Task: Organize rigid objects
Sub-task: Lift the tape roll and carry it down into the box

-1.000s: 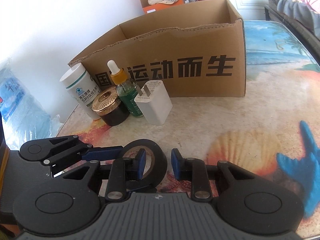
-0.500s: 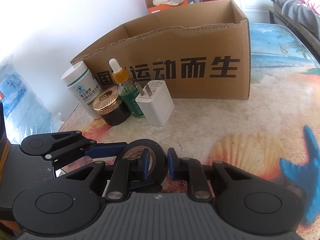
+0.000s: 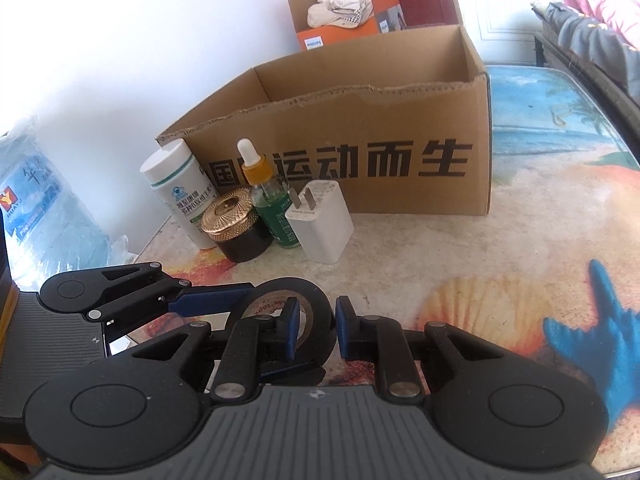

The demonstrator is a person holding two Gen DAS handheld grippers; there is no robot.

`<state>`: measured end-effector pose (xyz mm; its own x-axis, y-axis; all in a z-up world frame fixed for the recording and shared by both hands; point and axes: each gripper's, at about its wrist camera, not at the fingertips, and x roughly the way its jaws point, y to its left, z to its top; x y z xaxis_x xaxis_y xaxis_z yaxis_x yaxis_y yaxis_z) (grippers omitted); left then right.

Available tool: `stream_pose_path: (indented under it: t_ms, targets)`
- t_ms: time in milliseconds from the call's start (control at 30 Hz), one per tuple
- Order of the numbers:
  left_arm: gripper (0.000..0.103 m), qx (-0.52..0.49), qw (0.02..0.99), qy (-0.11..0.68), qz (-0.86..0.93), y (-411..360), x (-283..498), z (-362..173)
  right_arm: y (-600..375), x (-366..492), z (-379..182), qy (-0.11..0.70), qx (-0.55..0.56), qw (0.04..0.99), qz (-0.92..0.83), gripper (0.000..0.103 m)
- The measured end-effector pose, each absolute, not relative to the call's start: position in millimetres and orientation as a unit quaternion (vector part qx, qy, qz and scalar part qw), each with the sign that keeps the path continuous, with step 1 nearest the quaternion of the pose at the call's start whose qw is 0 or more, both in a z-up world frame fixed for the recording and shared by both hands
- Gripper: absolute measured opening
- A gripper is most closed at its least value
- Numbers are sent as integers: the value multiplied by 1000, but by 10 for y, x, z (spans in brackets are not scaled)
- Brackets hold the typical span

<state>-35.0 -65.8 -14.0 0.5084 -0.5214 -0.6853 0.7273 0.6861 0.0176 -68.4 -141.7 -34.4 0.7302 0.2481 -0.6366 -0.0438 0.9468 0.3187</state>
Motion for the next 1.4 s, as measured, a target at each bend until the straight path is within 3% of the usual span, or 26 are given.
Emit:
stream_pose_path:
  t_ms: [433,733,1000,1400]
  targets:
    - [67,153,890,242,-356,-567,-381,486,-1293,-725,322,275,96,952,93,21]
    - [67,143,910,198,-334,-635,79,986,-1264,-253,954,222,36,967,120,22]
    - [67,137,889,292,-325,-832,998,945,-1445,780,993,299,45,942,144,22]
    - [66,120,823,467,-299,-1013,1978,406,-1705,1985,304,469,109,864,149,22]
